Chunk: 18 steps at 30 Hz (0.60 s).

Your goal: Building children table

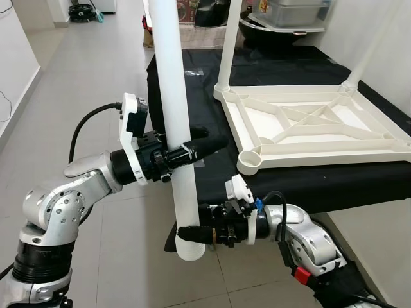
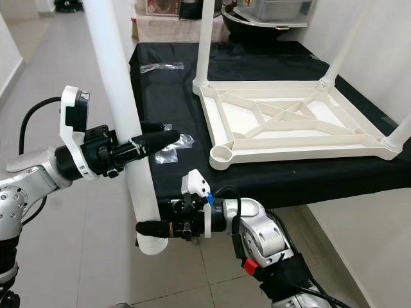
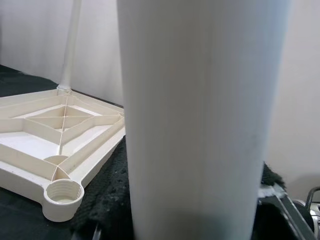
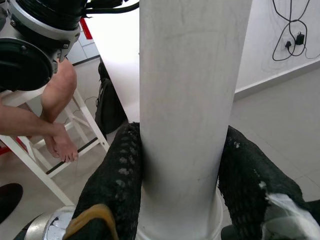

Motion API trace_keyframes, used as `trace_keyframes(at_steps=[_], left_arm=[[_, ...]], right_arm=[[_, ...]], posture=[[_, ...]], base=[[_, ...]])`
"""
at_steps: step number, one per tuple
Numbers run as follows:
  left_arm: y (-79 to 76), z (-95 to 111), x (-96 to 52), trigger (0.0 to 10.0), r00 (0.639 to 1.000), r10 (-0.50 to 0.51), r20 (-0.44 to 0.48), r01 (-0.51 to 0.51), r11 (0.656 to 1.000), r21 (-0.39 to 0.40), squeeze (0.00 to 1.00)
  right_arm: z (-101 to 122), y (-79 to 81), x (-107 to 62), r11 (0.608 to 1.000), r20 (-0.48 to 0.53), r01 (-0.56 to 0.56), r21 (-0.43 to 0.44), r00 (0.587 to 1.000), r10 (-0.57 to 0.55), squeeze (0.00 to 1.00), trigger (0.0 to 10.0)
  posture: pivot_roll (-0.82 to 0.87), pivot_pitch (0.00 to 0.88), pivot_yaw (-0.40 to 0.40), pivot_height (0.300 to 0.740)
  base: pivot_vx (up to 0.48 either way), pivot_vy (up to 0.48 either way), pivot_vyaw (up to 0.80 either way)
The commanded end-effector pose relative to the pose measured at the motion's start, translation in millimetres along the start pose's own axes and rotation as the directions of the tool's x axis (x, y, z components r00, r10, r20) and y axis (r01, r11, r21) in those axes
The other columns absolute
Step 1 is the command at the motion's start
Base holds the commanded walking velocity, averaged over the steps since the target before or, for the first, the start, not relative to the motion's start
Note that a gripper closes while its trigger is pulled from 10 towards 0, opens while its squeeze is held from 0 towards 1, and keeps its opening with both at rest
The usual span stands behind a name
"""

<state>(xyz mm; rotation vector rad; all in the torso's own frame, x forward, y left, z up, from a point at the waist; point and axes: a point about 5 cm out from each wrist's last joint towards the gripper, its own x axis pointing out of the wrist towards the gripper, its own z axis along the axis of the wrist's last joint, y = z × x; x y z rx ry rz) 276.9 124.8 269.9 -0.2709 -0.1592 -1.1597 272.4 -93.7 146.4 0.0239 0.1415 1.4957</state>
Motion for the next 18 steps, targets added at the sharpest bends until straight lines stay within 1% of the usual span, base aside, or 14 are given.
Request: trace_keyframes(at_steps=[1, 5, 6, 9, 10, 11, 12, 14, 15, 16, 17, 18], left_arm=[[3.9, 2, 1.4, 0.0, 1.000, 0.027, 0.009, -0.027, 1.000, 0.008, 0.00], [5.0, 1, -1.4, 0.0, 0.999, 0.046, 0.000, -0.046, 0.999, 0.019, 0.00], [6.2, 1, -3.9, 0.0, 0.998, 0.061, -0.014, -0.061, 0.998, 0.033, 0.00], [6.2, 1, -3.9, 0.0, 0.998, 0.061, -0.014, -0.061, 0.998, 0.033, 0.00], [8.2, 0, -5.7, 3.9, 0.996, 0.085, -0.027, -0.083, 0.996, 0.045, 0.00], [8.2, 0, -5.7, 3.9, 0.996, 0.085, -0.027, -0.083, 0.996, 0.045, 0.00], [10.0, -1, -7.1, 10.0, 0.994, 0.103, -0.039, -0.101, 0.993, 0.061, 0.00], [11.0, -2, -8.0, 10.0, 0.992, 0.116, -0.046, -0.112, 0.991, 0.074, 0.00], [11.0, -2, -8.0, 10.0, 0.992, 0.116, -0.046, -0.112, 0.991, 0.074, 0.00], [11.4, -2, -7.7, 10.0, 0.992, 0.120, -0.043, -0.117, 0.990, 0.079, 0.00], [11.9, -2, -6.9, 10.0, 0.991, 0.124, -0.040, -0.121, 0.989, 0.084, 0.00], [11.9, -2, -6.9, 10.0, 0.991, 0.124, -0.040, -0.121, 0.989, 0.084, 0.00]], right_arm=[[4, 3.1, 6.4, 0.998, -0.007, -0.041, -0.045, 0.999, 0.040, 0.00, 0.0], [5, 1.1, 6.4, 0.998, -0.012, -0.022, -0.059, 1.000, 0.022, 0.00, 0.0], [7, -1.9, 7.0, 0.997, -0.015, 0.005, -0.071, 1.000, -0.006, 0.00, 2.4], [7, -1.9, 7.0, 0.997, -0.015, 0.005, -0.071, 1.000, -0.006, 0.00, 2.4], [11, -6.4, 8.2, 0.996, -0.010, 0.040, -0.075, 0.999, -0.041, 0.00, 10.0], [11, -6.4, 8.2, 0.996, -0.010, 0.040, -0.075, 0.999, -0.041, 0.00, 10.0], [18, -10.9, 10.0, 0.995, 0.012, 0.069, -0.076, 0.998, -0.068, 1.00, 10.0], [26, -13.1, 12.1, 0.994, 0.032, 0.074, -0.074, 0.997, -0.072, 1.00, 10.0], [26, -13.1, 12.1, 0.994, 0.032, 0.074, -0.074, 0.997, -0.072, 1.00, 10.0], [28, -13.5, 14.0, 0.993, 0.030, 0.081, -0.086, 0.996, -0.078, 0.81, 10.0], [31, -13.1, 16.7, 0.992, 0.026, 0.081, -0.095, 0.997, -0.079, 0.00, 10.0], [31, -13.1, 16.7, 0.992, 0.026, 0.081, -0.095, 0.997, -0.079, 0.00, 10.0]], posture=[[0.11, 0.079, -0.064, 0.740], [0.11, 0.079, -0.066, 0.740], [0.11, 0.076, -0.065, 0.740], [0.11, 0.076, -0.065, 0.740], [0.11, 0.073, -0.066, 0.740], [0.11, 0.073, -0.066, 0.740], [0.11, 0.071, -0.064, 0.740], [0.11, 0.067, -0.064, 0.740], [0.11, 0.067, -0.064, 0.740], [0.10, 0.066, -0.063, 0.740], [0.10, 0.062, -0.065, 0.740], [0.10, 0.062, -0.065, 0.740]], base=[[0.000, 0.000, 0.00], [0.000, 0.000, 0.00], [0.000, 0.000, 0.00], [0.000, 0.000, 0.00], [0.000, 0.000, 0.00], [0.000, 0.000, 0.00], [0.000, 0.000, 0.00], [0.000, 0.000, 0.00], [0.000, 0.000, 0.00], [0.000, 0.000, 0.00], [0.000, 0.000, 0.00], [0.000, 0.000, 0.00]])
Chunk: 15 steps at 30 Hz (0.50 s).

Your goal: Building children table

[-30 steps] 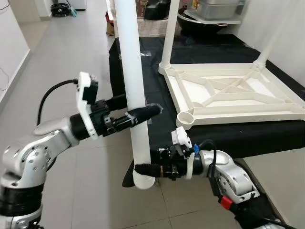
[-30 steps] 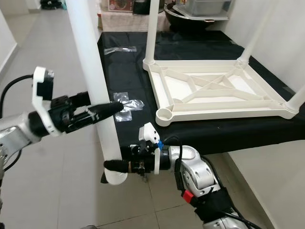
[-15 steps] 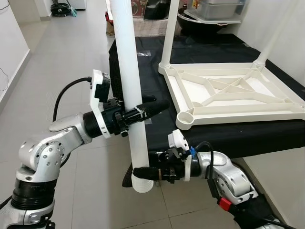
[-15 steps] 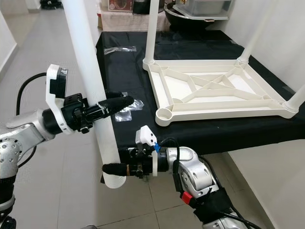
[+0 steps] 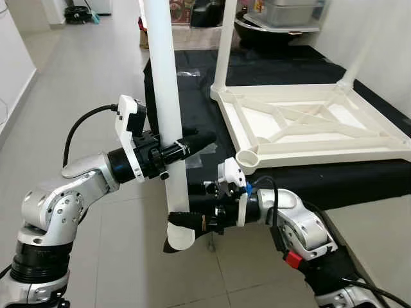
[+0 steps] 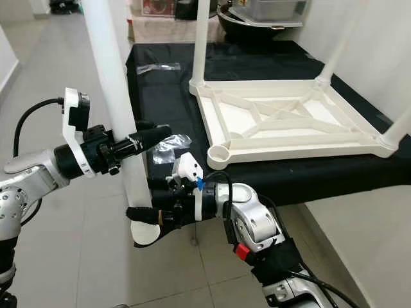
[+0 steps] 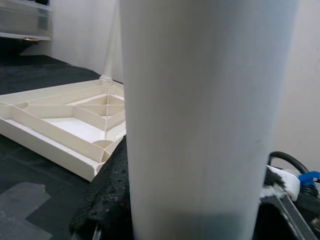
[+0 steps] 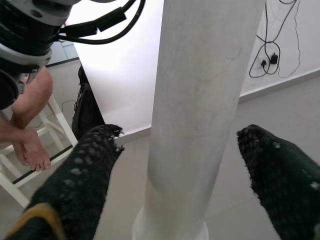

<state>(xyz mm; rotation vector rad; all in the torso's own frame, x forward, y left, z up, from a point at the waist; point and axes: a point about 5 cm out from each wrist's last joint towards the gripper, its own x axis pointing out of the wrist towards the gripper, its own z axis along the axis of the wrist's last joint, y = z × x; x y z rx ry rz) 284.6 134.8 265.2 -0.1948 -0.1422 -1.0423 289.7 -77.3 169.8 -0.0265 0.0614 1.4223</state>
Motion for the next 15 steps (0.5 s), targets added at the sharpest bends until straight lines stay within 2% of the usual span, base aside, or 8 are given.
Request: trace_keyframes(at_steps=[1, 7, 12, 15], left_arm=[[0.8, 0, 0.8, 10.0, 1.000, 0.009, 0.001, -0.009, 1.000, 0.019, 0.00], [1.3, 0, 2.0, 10.0, 1.000, 0.013, 0.006, -0.013, 1.000, 0.023, 0.00], [2.9, 2, 5.6, 10.0, 1.000, 0.020, 0.023, -0.021, 0.999, 0.030, 0.00], [2.9, 3, 6.5, 10.0, 0.999, 0.020, 0.027, -0.021, 0.999, 0.032, 0.00]], right_arm=[[8, 1.2, 5.0, 1.000, -0.002, -0.004, -0.023, 1.000, 0.004, 0.00, 10.0], [11, 2.9, 10.8, 1.000, -0.001, -0.016, -0.023, 1.000, 0.016, 0.00, 10.0], [12, -2.9, 29.1, 1.000, -0.001, 0.024, 0.007, 1.000, -0.024, 0.00, 10.0], [14, -4.2, 33.1, 0.999, 0.003, 0.030, 0.014, 1.000, -0.030, 0.00, 10.0]], posture=[[0.10, 0.063, -0.063, 0.740], [0.10, 0.061, -0.061, 0.740], [0.10, 0.054, -0.062, 0.740], [0.10, 0.054, -0.062, 0.740]], base=[[0.000, 0.000, 0.00], [0.000, 0.000, 0.00], [0.000, 0.000, 0.00], [0.000, 0.000, 0.00]])
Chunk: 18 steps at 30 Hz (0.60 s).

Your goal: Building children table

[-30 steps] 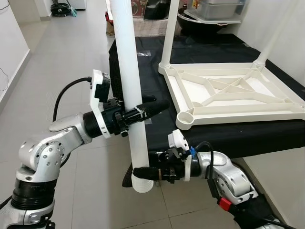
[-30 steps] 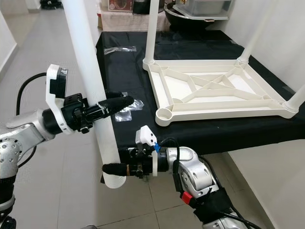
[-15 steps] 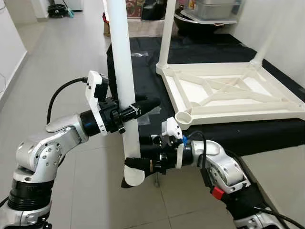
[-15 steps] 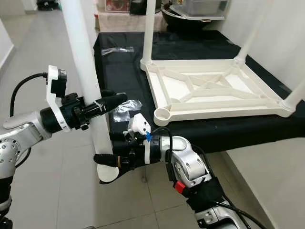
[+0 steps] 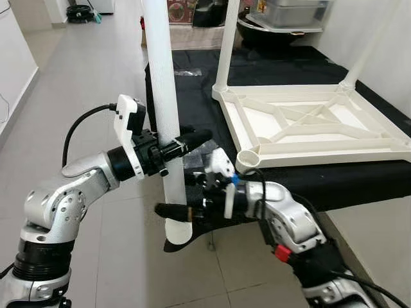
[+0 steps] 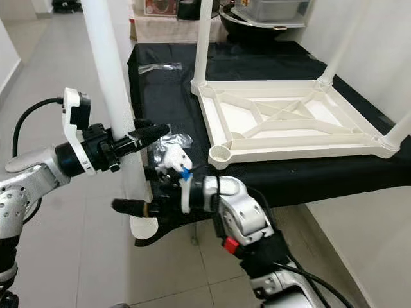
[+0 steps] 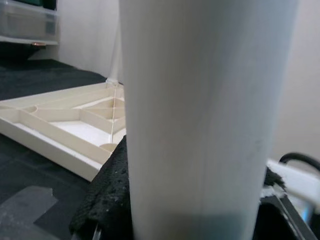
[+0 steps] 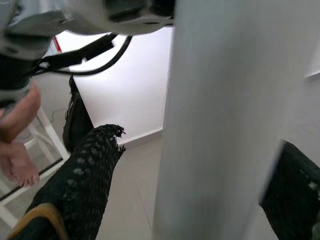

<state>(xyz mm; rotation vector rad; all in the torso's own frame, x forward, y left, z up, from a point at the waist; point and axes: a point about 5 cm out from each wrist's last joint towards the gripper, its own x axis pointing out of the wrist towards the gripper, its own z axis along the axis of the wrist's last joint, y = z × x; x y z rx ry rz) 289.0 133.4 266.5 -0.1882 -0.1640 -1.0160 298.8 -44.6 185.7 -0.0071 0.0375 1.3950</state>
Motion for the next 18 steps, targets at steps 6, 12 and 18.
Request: trace_keyframes(at_steps=[6, 12, 18], left_arm=[[0.3, 6, 9.0, 10.0, 0.999, -0.010, 0.032, 0.009, 1.000, 0.024, 0.00], [1.2, 8, 12.1, 10.0, 0.999, -0.012, 0.047, 0.010, 1.000, 0.027, 0.00], [2.2, 10, 13.9, 10.0, 0.998, -0.008, 0.060, 0.007, 1.000, 0.026, 0.00]], right_arm=[[1, -3.3, 17.7, 0.998, -0.003, 0.040, 0.043, 0.999, -0.040, 0.00, 10.0], [1, -2.0, 24.0, 0.997, 0.004, 0.042, 0.060, 0.999, -0.042, 0.00, 10.0], [4, -2.9, 27.6, 0.996, 0.025, 0.054, 0.068, 0.998, -0.056, 0.00, 0.0]], posture=[[0.10, 0.055, -0.063, 0.740], [0.10, 0.061, -0.062, 0.740], [0.10, 0.067, -0.060, 0.740]], base=[[0.000, 0.000, 0.00], [0.000, 0.000, 0.00], [0.000, 0.000, 0.00]])
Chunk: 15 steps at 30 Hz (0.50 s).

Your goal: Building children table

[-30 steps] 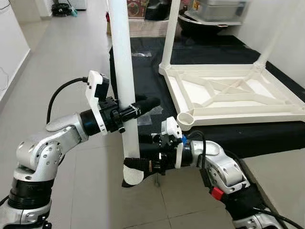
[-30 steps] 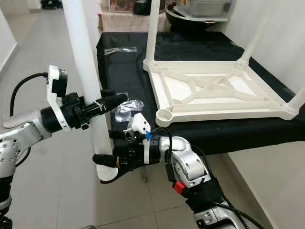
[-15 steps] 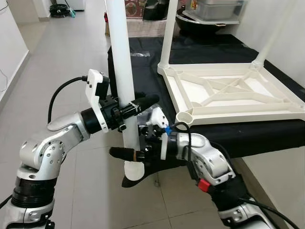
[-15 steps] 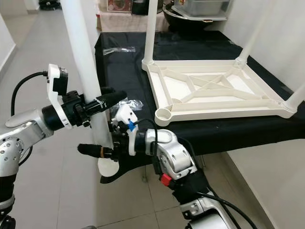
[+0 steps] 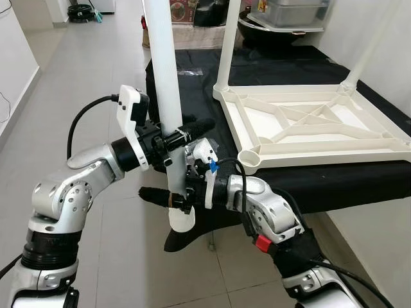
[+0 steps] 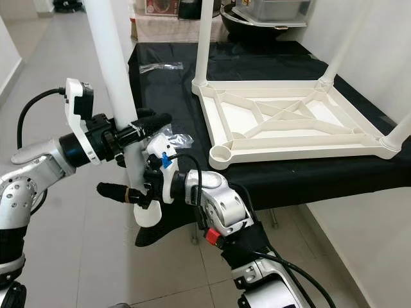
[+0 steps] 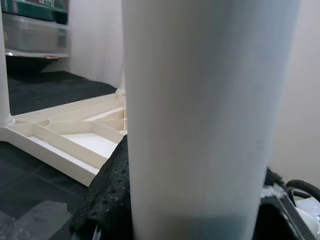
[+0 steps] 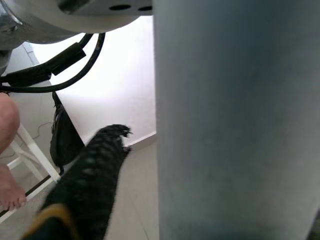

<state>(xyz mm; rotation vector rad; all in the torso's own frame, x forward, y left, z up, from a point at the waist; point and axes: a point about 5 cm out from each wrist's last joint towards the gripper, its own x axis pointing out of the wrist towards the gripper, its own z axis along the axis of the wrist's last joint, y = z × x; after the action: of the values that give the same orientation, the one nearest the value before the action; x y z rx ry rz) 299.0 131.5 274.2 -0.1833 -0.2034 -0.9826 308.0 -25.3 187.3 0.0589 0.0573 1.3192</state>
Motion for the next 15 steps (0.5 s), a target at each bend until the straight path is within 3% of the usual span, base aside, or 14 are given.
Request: trace_keyframes(at_steps=[1, 10, 15], left_arm=[[-4.2, 3, 5.6, 10.0, 0.999, -0.032, 0.031, 0.032, 0.999, 0.001, 0.00], [-0.3, 6, 6.1, 10.0, 0.998, -0.005, 0.057, 0.005, 1.000, -0.004, 0.00], [0.0, -1, 6.2, 10.0, 1.000, 0.009, 0.020, -0.009, 1.000, -0.014, 0.00]], right_arm=[[3, 2.4, 8.0, 1.000, 0.009, -0.008, 0.009, 1.000, 0.008, 0.00, 0.0], [9, -4.4, 10.1, 0.999, 0.044, 0.041, 0.000, 0.998, -0.041, 0.00, 0.0], [13, -9.5, 9.0, 0.997, 0.064, 0.080, -0.006, 0.995, -0.079, 0.00, 0.0]], posture=[[0.10, 0.069, -0.060, 0.740], [0.10, 0.073, -0.060, 0.740], [0.10, 0.076, -0.060, 0.740]], base=[[0.000, 0.000, 0.00], [0.000, 0.000, 0.00], [0.000, 0.000, 0.00]])
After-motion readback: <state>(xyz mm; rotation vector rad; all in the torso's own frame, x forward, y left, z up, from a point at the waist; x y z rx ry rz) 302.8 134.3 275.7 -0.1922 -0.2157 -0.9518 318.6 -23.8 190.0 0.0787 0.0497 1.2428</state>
